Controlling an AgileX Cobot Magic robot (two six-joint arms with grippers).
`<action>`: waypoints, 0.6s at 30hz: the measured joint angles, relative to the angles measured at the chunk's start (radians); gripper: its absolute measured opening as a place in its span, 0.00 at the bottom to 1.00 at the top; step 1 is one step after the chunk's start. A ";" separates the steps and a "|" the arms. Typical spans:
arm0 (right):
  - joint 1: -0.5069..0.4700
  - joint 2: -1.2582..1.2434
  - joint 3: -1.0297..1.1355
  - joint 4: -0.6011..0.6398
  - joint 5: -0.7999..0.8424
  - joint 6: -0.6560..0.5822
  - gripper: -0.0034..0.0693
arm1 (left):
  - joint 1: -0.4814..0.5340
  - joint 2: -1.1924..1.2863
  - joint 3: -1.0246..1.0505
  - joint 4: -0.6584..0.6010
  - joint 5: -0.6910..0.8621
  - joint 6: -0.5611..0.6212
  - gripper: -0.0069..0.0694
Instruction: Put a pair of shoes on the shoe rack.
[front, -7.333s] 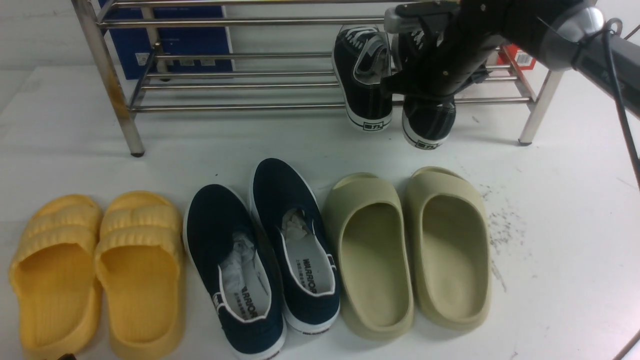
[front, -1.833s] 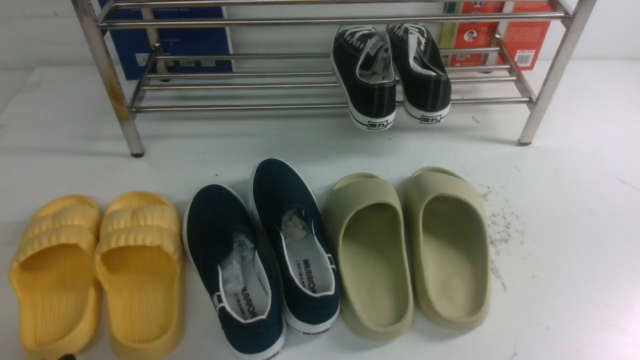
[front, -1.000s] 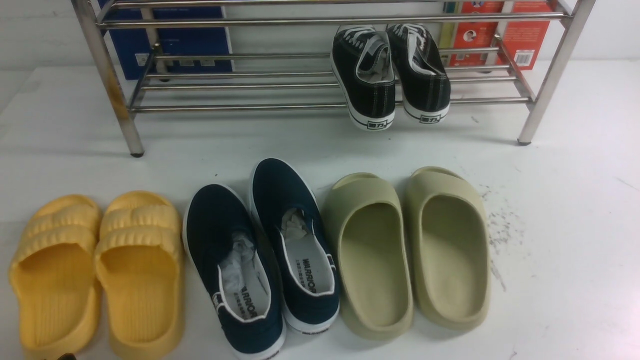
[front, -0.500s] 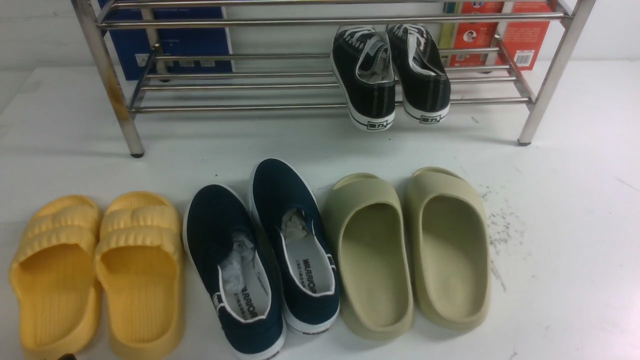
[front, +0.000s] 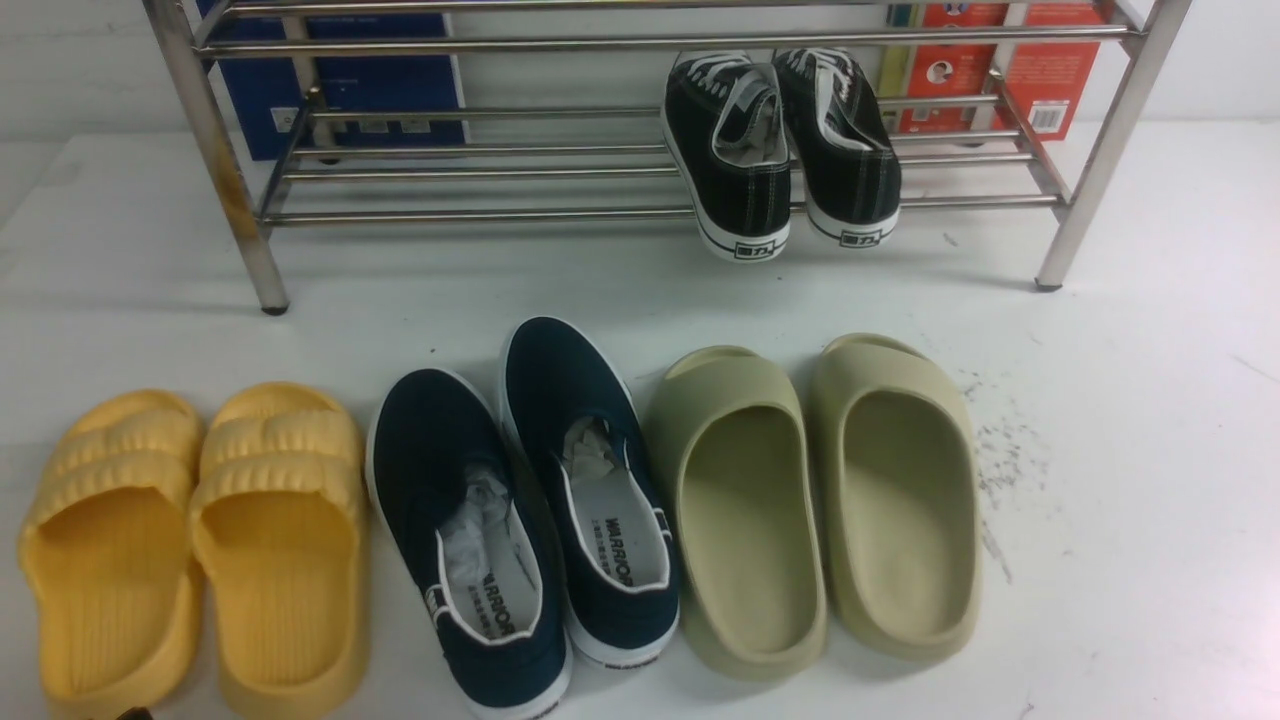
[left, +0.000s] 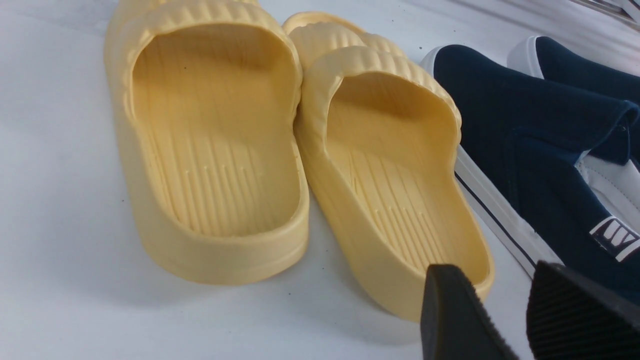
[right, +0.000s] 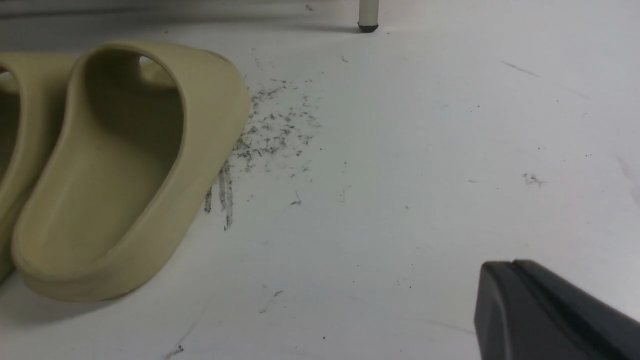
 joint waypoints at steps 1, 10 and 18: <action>0.000 0.000 0.000 0.000 0.000 0.000 0.05 | 0.000 0.000 0.000 0.000 0.000 0.000 0.41; 0.000 0.000 0.000 0.000 0.000 0.000 0.06 | 0.000 0.000 0.000 0.000 0.000 0.000 0.40; 0.000 0.000 0.000 0.000 0.000 0.000 0.07 | 0.000 0.000 0.000 0.000 0.000 0.000 0.40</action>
